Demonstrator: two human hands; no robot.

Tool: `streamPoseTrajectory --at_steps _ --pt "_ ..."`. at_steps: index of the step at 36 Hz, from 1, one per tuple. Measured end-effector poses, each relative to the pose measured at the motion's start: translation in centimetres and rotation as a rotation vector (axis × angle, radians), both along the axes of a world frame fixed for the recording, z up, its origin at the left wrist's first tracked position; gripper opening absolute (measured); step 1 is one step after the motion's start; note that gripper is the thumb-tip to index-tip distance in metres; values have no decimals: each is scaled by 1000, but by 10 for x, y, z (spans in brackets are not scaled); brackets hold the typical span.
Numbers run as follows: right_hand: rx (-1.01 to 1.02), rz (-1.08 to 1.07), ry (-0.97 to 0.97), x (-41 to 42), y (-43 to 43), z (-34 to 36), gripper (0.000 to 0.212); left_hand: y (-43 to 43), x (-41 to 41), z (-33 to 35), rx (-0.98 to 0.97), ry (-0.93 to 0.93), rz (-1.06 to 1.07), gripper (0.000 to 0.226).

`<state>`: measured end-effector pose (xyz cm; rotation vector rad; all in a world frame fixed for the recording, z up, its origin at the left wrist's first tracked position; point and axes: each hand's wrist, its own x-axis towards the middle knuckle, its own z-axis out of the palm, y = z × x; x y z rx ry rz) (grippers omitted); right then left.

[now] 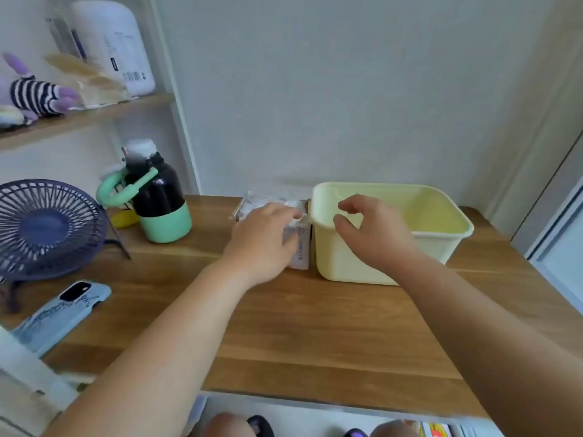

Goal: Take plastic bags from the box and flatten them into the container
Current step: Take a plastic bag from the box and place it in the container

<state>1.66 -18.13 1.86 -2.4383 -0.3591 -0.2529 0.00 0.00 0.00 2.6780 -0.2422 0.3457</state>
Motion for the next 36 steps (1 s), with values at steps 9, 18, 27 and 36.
streamPoseTrajectory --at_steps 9,18,27,36 --pt "-464 16 284 27 -19 -3 42 -11 31 -24 385 152 89 53" --pt "-492 126 325 21 -22 9 45 2 25 -17 321 129 9 30" --pt "-177 146 86 13 7 15 32 20 1 0 -26 113 -67 27" --pt "-193 182 90 24 29 2 29 35 33 -16 55 265 -85 35"
